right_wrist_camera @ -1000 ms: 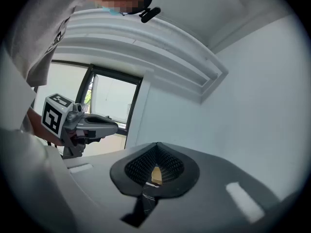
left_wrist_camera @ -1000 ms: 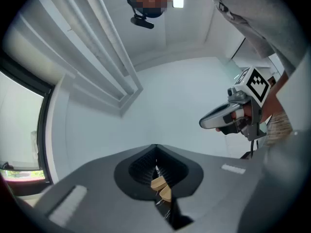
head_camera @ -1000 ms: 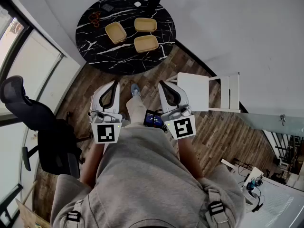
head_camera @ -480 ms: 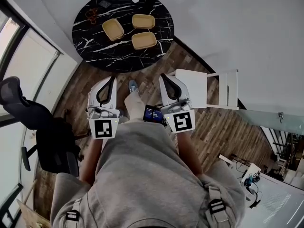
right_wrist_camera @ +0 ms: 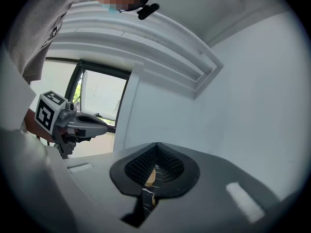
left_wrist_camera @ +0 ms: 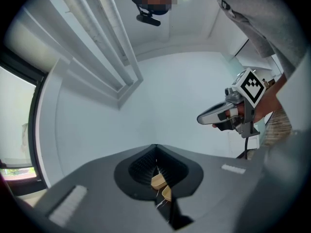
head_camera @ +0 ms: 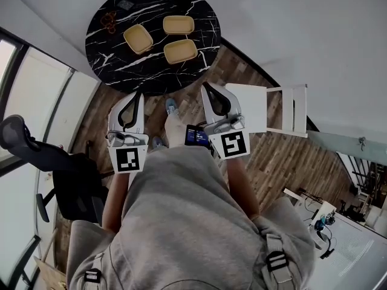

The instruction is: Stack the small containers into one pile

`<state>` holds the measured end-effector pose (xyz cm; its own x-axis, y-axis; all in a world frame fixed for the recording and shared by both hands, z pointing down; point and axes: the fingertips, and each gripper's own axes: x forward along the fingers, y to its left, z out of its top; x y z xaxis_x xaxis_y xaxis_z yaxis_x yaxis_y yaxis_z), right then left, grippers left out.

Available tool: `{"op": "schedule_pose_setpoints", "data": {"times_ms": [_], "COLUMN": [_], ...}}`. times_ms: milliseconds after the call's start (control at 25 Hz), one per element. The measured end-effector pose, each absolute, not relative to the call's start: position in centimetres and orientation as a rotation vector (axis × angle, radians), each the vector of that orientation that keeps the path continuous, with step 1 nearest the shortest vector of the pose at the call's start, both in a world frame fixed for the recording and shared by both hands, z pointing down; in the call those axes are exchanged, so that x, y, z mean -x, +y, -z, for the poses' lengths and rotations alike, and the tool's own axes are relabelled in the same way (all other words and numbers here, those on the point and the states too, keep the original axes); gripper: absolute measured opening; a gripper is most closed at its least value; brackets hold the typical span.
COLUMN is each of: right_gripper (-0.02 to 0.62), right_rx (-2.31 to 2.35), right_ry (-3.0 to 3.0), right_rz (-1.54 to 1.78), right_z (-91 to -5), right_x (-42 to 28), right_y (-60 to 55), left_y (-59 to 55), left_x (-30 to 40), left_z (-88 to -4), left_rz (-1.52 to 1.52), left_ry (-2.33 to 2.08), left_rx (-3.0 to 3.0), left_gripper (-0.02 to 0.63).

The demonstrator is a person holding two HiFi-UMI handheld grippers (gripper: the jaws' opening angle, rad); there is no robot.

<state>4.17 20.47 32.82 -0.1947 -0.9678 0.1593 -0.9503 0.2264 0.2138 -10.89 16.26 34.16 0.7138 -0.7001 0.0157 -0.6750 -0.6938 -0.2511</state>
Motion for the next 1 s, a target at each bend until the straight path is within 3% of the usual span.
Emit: {"op": "schedule_pose_setpoints", "data": {"times_ms": [1000], "right_gripper": [0.012], "right_rx": [-1.469], "right_ry": [-2.349], "right_rz": [0.080], "right_z": [-38.4], "right_x": [-11.4], "right_y": [3.5], "left_y": [2.2], "left_x": [1.5], "left_z": [-36.4], "left_rz": [0.344], "left_ry": [1.214], "left_rx": [2.718], "left_gripper": [-0.002]}}
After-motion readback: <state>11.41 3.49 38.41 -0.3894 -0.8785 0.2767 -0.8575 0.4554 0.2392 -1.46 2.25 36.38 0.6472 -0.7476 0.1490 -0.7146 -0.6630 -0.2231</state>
